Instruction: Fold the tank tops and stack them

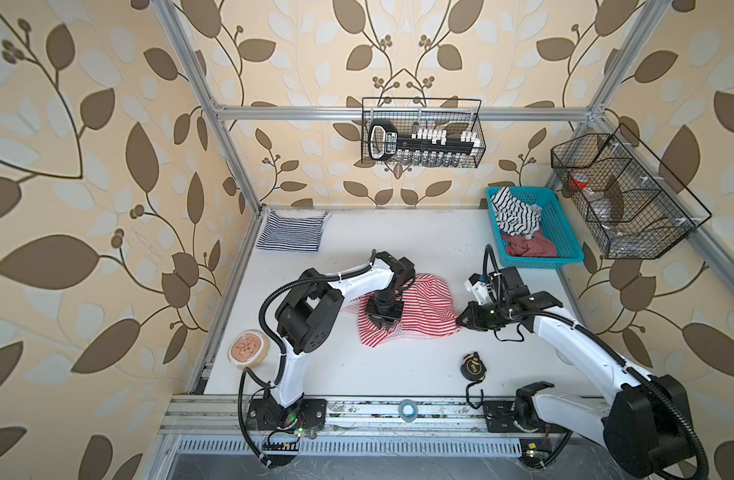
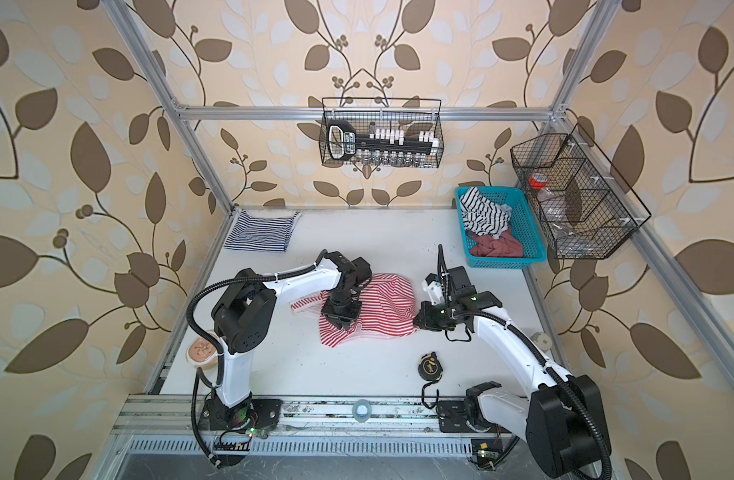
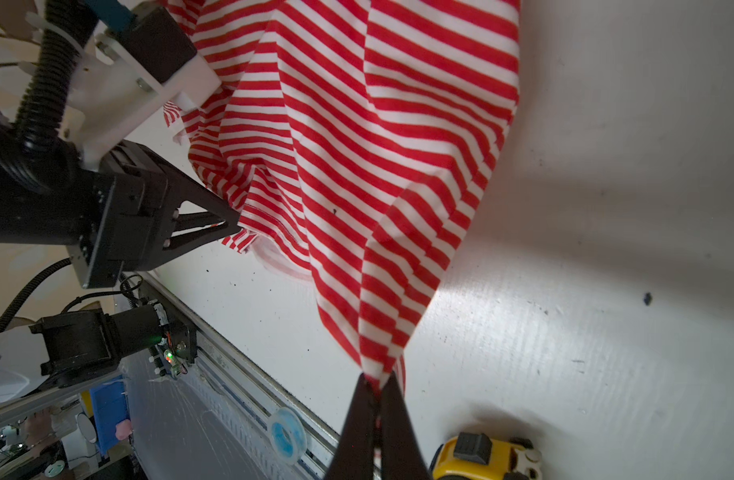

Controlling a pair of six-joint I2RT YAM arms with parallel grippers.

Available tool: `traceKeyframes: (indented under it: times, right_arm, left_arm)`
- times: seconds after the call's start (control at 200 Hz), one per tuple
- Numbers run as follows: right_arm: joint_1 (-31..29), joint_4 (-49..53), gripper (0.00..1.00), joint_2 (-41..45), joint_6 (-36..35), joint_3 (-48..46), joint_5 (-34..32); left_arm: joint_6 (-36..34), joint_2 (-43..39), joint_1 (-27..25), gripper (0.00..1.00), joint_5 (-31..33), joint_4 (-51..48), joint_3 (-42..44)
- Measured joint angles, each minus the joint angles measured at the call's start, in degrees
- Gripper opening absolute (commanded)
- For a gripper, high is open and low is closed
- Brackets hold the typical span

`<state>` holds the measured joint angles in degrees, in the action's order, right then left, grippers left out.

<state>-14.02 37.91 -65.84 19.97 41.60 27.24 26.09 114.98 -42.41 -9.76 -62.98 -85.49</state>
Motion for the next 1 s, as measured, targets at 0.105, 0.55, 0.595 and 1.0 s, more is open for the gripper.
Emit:
traceKeyframes:
  times: [0.105, 0.55, 0.595, 1.0]
  right_arm:
    - [0.1, 0.0, 0.00, 0.4, 0.0, 0.0, 0.0]
    - [0.3, 0.0, 0.00, 0.8, -0.1, 0.0, 0.0]
    - [0.3, 0.0, 0.00, 1.0, 0.0, 0.0, 0.0]
    - [1.2, 0.0, 0.00, 2.1, -0.1, -1.9, 0.5]
  left_arm:
    - [0.6, -0.1, 0.0, 0.02, 1.1, 0.0, 0.1]
    - [4.2, -9.3, 0.0, 0.36, 0.7, 0.7, 2.9]
    - [4.8, -9.3, -0.2, 0.39, 0.1, 1.0, 2.1]
    - [5.4, -3.5, -3.0, 0.41, -0.3, -0.7, -0.8]
